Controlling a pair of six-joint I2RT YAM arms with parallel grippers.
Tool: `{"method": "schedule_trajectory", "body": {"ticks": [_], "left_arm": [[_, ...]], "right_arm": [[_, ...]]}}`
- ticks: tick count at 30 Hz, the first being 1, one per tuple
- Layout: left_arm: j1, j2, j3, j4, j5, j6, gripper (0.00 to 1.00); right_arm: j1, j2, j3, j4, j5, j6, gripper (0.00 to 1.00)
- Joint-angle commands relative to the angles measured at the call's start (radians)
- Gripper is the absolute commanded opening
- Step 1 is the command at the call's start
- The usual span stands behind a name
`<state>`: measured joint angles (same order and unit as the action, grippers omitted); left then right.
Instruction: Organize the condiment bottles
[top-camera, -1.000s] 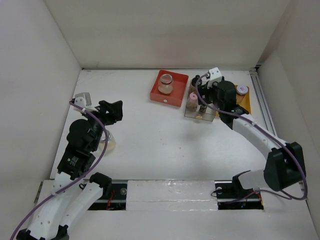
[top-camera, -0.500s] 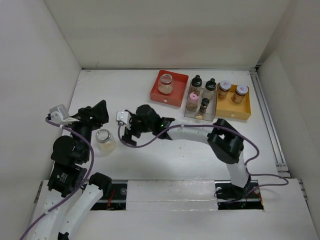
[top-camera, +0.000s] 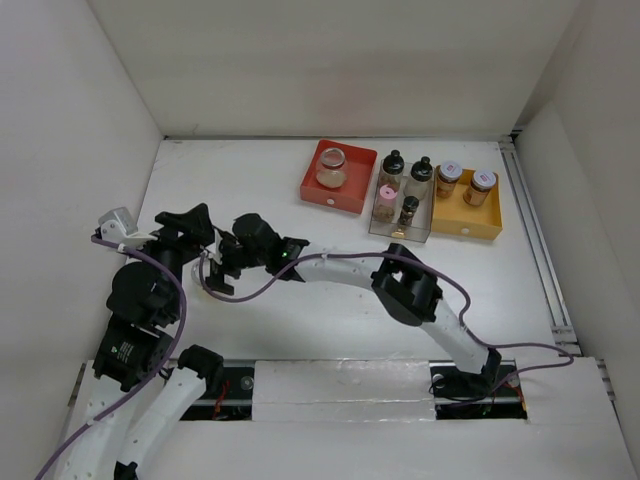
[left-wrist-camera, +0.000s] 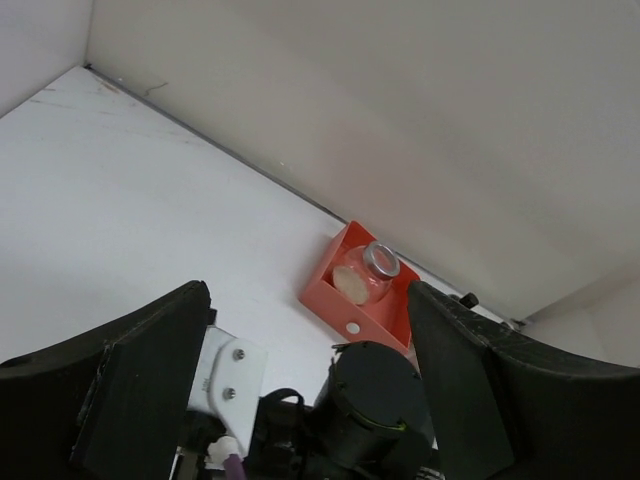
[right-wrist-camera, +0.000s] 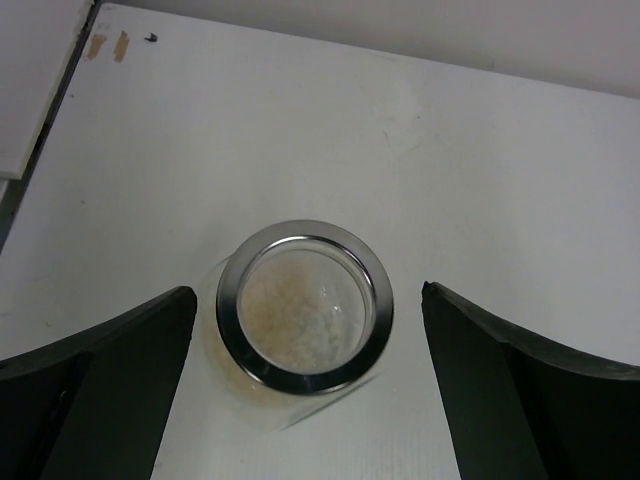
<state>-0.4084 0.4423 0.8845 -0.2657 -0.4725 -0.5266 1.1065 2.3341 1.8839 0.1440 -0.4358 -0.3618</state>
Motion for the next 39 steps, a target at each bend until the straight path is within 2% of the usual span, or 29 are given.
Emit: {"method": "schedule_trajectory", "body": {"ticks": [1,5,8,14,16,18,22,26,27,29,30,31,34,35,38,39], "left_arm": [[0.005,-0.001,0.001,0.026,0.014,-0.015,0.76],[0.005,-0.001,-0.009,0.048,0.014,-0.006,0.76],[0.005,-0.001,-0.019,0.059,0.023,0.005,0.76],[0.005,-0.001,-0.028,0.077,0.034,0.014,0.76],[0.005,-0.001,-0.038,0.077,0.044,0.014,0.76],[0.005,-0.001,-0.038,0.086,0.044,0.025,0.76],[0.005,0.019,-0.026,0.095,0.057,0.036,0.76],[0.005,0.019,-0.016,0.105,0.098,0.045,0.76],[0.005,0.019,-0.016,0.115,0.113,0.045,0.76],[0.005,0.042,-0.016,0.128,0.173,0.045,0.76],[0.005,0.042,-0.016,0.128,0.19,0.045,0.76],[0.005,0.068,-0.016,0.138,0.207,0.045,0.76],[0.005,0.091,-0.016,0.151,0.285,0.045,0.76],[0.005,0.092,-0.016,0.161,0.313,0.045,0.76],[0.005,0.101,-0.038,0.181,0.322,0.045,0.76],[0.005,0.101,-0.038,0.181,0.322,0.045,0.76]], "right_arm": [[0.013,0.05,0.081,0.054,-0.05,0.011,1.0],[0.013,0.093,0.123,0.054,-0.093,0.03,1.0],[0.013,0.103,0.132,0.065,-0.093,0.049,0.96],[0.001,0.09,0.061,0.195,-0.141,0.11,0.57],[-0.01,0.045,-0.015,0.248,-0.141,0.147,0.44],[-0.02,0.01,-0.064,0.305,-0.15,0.156,0.39],[-0.071,-0.14,-0.23,0.4,-0.15,0.191,0.39],[-0.148,-0.395,-0.507,0.485,-0.135,0.224,0.39],[-0.166,-0.511,-0.55,0.485,-0.12,0.224,0.39],[-0.239,-0.632,-0.632,0.461,-0.035,0.224,0.39],[-0.269,-0.748,-0.701,0.433,0.001,0.215,0.39],[-0.302,-0.804,-0.732,0.367,0.041,0.215,0.39],[-0.437,-1.015,-0.85,0.28,0.263,0.215,0.39],[-0.509,-1.06,-0.871,0.22,0.387,0.215,0.39],[-0.637,-1.162,-0.916,0.12,0.518,0.274,0.39],[-0.719,-1.174,-0.925,0.111,0.566,0.288,0.39]]}}
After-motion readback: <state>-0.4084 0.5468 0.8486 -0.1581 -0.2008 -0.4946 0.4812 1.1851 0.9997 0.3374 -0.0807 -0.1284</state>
